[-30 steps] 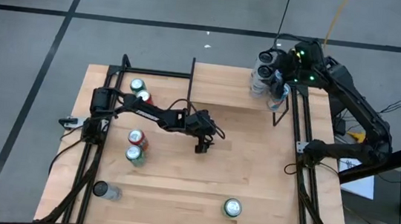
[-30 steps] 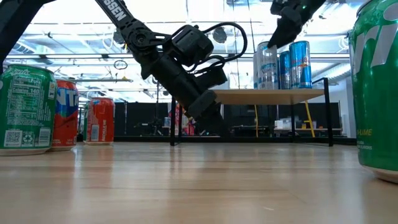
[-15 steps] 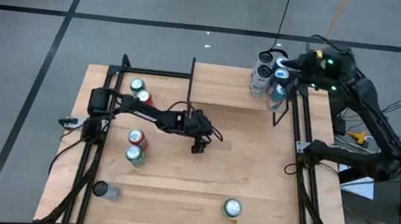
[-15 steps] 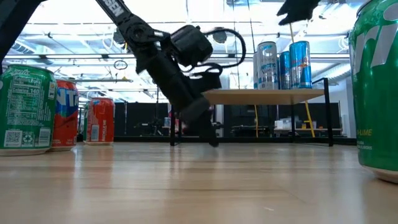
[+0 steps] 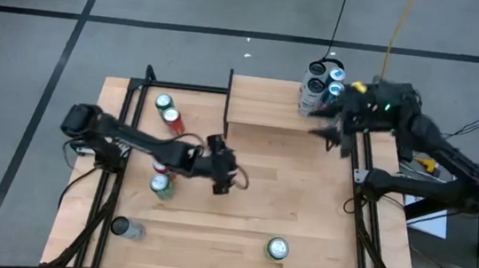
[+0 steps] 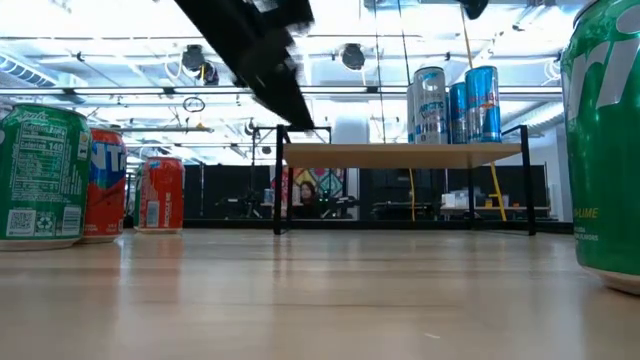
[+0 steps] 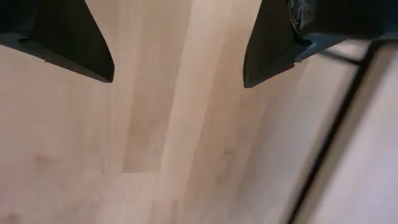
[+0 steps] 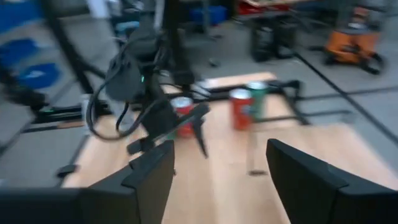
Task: Place canned beverage on shelf
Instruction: Put the white blue soda can on the shelf aligned with the other white blue soda can
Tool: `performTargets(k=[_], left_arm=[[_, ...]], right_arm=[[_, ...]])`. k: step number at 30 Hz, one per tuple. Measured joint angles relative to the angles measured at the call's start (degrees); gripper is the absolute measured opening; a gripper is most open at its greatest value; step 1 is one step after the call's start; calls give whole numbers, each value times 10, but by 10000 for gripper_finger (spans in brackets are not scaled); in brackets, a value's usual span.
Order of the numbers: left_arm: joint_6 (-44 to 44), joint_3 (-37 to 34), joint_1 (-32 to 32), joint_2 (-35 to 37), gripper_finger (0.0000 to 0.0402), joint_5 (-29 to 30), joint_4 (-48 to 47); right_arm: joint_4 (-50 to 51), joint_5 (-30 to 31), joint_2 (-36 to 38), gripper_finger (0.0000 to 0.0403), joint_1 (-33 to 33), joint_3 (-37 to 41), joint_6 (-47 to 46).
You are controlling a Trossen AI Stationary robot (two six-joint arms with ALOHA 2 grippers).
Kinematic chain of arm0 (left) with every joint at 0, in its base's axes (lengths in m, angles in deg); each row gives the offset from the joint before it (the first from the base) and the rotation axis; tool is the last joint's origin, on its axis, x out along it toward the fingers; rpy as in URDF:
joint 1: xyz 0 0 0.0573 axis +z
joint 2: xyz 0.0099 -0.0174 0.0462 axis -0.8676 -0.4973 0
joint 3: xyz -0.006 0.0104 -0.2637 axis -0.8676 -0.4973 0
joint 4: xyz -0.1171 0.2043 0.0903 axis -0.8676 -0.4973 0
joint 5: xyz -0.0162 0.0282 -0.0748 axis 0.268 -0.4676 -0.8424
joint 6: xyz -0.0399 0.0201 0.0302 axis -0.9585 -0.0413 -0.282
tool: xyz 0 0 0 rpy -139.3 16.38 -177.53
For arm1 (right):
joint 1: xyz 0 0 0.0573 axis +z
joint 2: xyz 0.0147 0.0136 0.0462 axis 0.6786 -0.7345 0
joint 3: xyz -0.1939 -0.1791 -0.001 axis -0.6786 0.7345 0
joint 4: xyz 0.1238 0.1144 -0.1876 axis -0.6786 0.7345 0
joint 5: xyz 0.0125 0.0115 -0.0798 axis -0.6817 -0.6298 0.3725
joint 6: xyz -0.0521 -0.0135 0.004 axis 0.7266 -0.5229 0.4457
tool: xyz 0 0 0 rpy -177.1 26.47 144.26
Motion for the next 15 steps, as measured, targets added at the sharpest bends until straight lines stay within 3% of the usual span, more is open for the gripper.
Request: performTargets(k=[8,12,15], left_arm=[[-201,0,-124,89,354,142,-197],[-332,0,-169,115,354,161,-301],[-414,0,-198,131,354,157,-350]], right_arm=[[-256,2,31,226,154,199,-66],[-360,33,30,226,216,266,-82],[-379,80,29,226,258,290,-77]])
